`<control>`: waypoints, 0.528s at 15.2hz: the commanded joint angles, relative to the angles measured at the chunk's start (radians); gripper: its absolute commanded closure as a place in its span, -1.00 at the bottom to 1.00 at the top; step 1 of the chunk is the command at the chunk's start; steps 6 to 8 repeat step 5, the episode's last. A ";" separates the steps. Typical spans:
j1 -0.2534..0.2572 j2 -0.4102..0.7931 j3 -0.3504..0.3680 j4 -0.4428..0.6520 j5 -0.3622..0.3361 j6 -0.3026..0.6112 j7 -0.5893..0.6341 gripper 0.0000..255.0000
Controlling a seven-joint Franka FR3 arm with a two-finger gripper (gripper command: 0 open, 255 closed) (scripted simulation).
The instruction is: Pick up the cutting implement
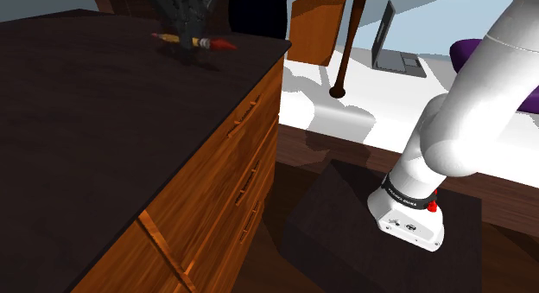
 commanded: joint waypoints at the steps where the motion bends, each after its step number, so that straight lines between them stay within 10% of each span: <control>1: 0.002 0.014 0.003 0.045 -0.008 -0.033 0.005 1.00; 8: 0.006 0.033 0.008 0.095 -0.019 -0.068 0.012 1.00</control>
